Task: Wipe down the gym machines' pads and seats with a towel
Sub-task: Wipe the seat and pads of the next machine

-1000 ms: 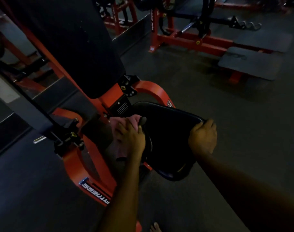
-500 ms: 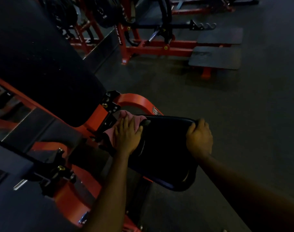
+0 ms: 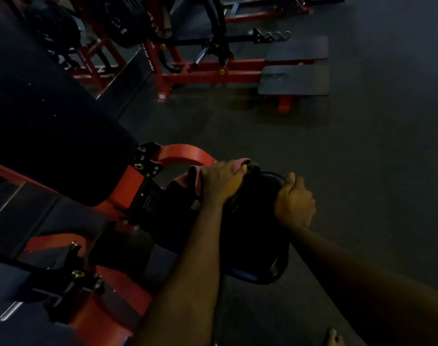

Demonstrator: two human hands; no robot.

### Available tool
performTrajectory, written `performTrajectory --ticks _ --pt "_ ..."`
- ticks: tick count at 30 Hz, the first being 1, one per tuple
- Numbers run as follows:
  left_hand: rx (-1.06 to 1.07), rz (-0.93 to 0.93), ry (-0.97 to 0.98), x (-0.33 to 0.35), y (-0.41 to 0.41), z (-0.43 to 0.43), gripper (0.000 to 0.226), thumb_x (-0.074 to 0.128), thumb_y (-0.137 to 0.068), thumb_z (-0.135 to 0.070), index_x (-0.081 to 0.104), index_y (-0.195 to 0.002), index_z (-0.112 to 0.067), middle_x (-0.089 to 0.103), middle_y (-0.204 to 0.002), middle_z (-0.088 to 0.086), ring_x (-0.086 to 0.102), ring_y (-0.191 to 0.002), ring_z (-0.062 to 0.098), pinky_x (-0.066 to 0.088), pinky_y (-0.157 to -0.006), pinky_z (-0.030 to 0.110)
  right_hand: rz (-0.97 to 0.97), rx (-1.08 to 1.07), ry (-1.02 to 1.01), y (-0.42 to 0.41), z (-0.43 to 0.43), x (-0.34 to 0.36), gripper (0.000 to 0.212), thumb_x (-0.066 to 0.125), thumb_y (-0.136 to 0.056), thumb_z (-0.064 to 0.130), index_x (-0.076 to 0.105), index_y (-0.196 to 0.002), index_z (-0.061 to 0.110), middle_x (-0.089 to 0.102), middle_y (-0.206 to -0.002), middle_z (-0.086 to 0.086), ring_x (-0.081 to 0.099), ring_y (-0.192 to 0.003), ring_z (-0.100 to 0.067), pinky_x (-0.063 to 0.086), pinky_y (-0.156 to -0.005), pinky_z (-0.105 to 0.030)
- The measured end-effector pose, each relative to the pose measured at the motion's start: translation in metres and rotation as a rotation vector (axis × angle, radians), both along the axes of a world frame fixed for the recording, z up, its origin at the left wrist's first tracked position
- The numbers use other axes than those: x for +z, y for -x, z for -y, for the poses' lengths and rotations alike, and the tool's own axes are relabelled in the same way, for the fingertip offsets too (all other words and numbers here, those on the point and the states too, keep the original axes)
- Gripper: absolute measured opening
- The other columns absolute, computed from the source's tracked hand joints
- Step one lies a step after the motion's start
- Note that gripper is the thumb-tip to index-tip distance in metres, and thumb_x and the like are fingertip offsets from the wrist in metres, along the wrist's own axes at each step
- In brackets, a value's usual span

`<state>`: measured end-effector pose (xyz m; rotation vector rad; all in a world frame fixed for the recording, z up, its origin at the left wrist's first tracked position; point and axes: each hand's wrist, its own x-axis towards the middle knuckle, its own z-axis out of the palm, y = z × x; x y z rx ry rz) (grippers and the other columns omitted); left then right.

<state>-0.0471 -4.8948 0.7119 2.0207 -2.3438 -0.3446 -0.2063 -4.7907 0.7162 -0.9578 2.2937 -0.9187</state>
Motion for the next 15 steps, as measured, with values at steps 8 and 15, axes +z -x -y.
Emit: performTrajectory --ticks 8,15 --pt "-0.042 -0.144 -0.098 0.015 -0.057 0.016 0.053 0.033 -0.093 -0.078 0.046 -0.14 -0.056 0.063 -0.137 0.0 0.054 -0.131 0.024 0.029 -0.112 0.041 0.048 -0.091 -0.026 0.001 -0.002 -0.002 0.044 0.029 -0.108 0.038 0.063 -0.111 0.009 0.068 -0.105 -0.019 0.064 -0.099 -0.039 0.051 -0.088 -0.049" --pt "-0.008 -0.011 0.083 0.002 0.036 -0.006 0.059 0.031 -0.097 -0.069 0.066 -0.125 -0.03 0.07 -0.118 0.005 0.062 -0.113 0.028 0.04 -0.099 0.04 0.13 -0.112 -0.002 0.001 0.001 -0.003 0.038 0.034 -0.105 0.031 0.063 -0.104 0.007 0.067 -0.104 -0.02 0.063 -0.097 -0.04 0.052 -0.086 -0.049"
